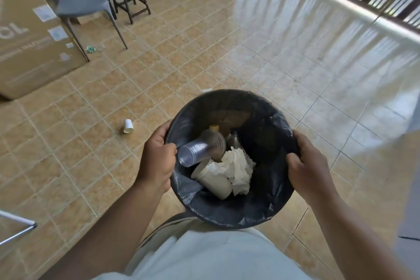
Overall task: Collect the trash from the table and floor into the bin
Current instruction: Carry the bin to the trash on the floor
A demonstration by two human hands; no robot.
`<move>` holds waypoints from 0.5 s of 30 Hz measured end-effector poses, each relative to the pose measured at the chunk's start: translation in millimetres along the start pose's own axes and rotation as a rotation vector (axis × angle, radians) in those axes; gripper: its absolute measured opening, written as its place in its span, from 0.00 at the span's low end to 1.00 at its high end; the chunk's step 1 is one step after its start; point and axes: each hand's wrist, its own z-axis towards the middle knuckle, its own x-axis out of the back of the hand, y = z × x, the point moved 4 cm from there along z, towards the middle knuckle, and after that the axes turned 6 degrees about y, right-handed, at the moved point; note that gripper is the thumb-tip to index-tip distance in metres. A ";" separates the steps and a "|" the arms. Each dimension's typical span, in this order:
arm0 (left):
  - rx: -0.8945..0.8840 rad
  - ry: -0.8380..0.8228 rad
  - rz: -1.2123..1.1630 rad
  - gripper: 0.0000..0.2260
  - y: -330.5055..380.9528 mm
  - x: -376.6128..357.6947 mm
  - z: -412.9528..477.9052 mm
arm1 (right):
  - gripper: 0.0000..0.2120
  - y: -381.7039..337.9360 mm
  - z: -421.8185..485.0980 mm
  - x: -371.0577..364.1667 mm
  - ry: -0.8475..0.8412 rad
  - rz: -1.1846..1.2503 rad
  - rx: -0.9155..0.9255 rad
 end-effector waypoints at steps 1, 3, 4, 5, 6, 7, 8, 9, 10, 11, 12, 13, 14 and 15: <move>-0.004 -0.005 0.013 0.30 7.0 -3.0 15.2 | 0.29 -6.8 13.7 -5.2 0.006 -0.002 0.004; -0.003 0.003 0.039 0.30 20.3 -8.0 43.3 | 0.29 -20.5 38.4 -15.5 0.019 -0.012 0.006; -0.003 0.011 0.038 0.30 27.4 -10.0 54.2 | 0.29 -27.1 49.3 -20.0 0.025 -0.013 0.004; -0.006 0.018 0.034 0.30 33.6 -11.4 64.2 | 0.29 -33.4 59.7 -24.3 0.026 -0.010 0.003; -0.011 0.030 0.030 0.30 38.9 -11.9 73.7 | 0.29 -39.5 70.1 -28.6 0.019 -0.003 0.007; -0.015 0.045 0.026 0.30 43.8 -12.1 82.1 | 0.29 -45.4 80.4 -33.7 0.005 0.002 0.013; -0.016 0.062 0.019 0.30 47.8 -12.0 89.7 | 0.29 -51.1 90.9 -39.0 -0.011 0.001 0.023; -0.012 0.078 0.014 0.30 50.4 -11.9 96.8 | 0.29 -56.1 102.0 -44.8 -0.028 -0.006 0.034; -0.005 0.097 0.008 0.30 51.6 -11.8 103.7 | 0.29 -60.1 113.1 -51.0 -0.042 -0.017 0.043; 0.001 0.116 0.001 0.30 51.9 -11.4 110.2 | 0.29 -63.2 124.2 -57.8 -0.058 -0.030 0.048; 0.008 0.138 -0.006 0.30 51.1 -10.8 116.6 | 0.29 -66.0 135.5 -64.8 -0.079 -0.048 0.053; 0.018 0.160 -0.013 0.31 49.6 -10.4 122.2 | 0.29 -67.9 146.5 -71.6 -0.103 -0.062 0.058; 0.029 0.185 -0.022 0.32 47.4 -10.4 126.7 | 0.30 -70.0 156.6 -78.1 -0.129 -0.065 0.069; 0.042 0.213 -0.031 0.33 44.9 -10.5 130.6 | 0.30 -71.8 166.5 -84.5 -0.156 -0.061 0.082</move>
